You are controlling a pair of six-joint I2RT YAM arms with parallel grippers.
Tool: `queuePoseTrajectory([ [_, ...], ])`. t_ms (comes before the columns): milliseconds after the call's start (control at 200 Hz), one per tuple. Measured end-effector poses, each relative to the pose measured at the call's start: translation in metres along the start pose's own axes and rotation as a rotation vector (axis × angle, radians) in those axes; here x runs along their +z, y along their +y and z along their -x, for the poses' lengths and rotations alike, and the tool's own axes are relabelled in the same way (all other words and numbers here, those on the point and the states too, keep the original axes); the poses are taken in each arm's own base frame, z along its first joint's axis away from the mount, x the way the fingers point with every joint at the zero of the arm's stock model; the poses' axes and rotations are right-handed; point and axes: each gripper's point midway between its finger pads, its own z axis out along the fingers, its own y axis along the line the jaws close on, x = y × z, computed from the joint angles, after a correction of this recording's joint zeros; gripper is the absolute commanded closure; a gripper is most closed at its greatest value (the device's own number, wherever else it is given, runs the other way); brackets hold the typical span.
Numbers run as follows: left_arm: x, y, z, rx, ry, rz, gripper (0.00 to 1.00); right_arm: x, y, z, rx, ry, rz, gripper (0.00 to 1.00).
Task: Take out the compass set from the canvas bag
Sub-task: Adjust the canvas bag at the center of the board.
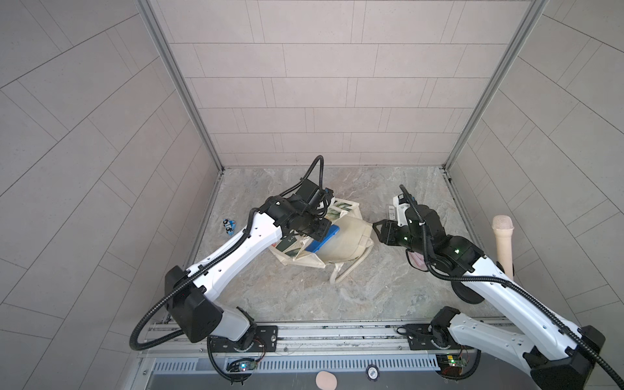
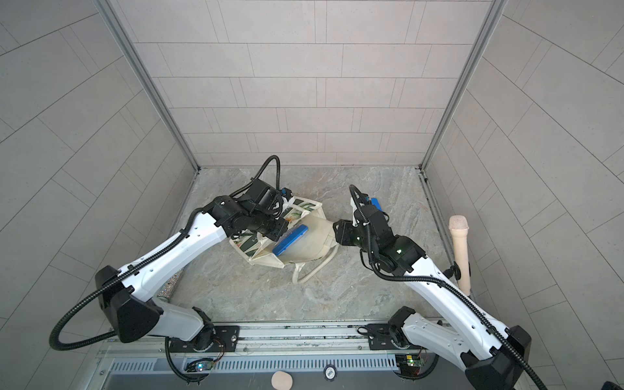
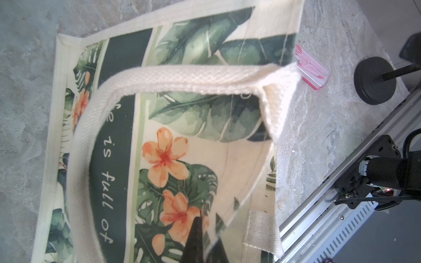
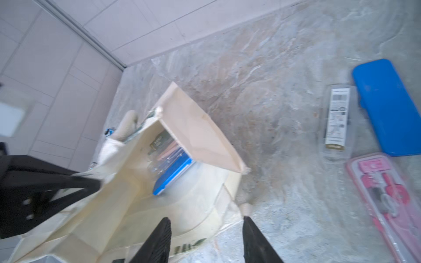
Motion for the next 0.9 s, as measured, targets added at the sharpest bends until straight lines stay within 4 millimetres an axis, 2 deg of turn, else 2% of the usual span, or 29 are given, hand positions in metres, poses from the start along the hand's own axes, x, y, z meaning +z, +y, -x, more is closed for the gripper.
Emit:
queuePoseTrajectory([
  [75,-0.005,0.004,0.001,0.022,0.001,0.026,1.0,0.001,-0.003,-0.003,-0.017,0.032,0.014,0.49],
  [175,-0.014,0.009,0.006,0.054,-0.009,0.065,1.0,0.005,0.011,-0.014,-0.038,0.085,0.088,0.51],
  [375,-0.028,0.019,0.028,0.118,-0.033,0.132,1.0,0.016,0.039,-0.057,-0.077,0.204,0.175,0.51],
  [515,-0.022,0.031,0.05,0.185,-0.006,0.212,1.0,0.018,0.05,-0.079,-0.071,0.25,0.205,0.51],
  [636,-0.012,0.046,0.065,0.261,0.018,0.299,1.0,0.009,0.048,-0.072,-0.046,0.21,0.19,0.5],
  [901,-0.012,0.081,0.091,0.455,-0.007,0.51,1.0,-0.033,0.041,-0.043,0.016,0.049,0.201,0.5],
])
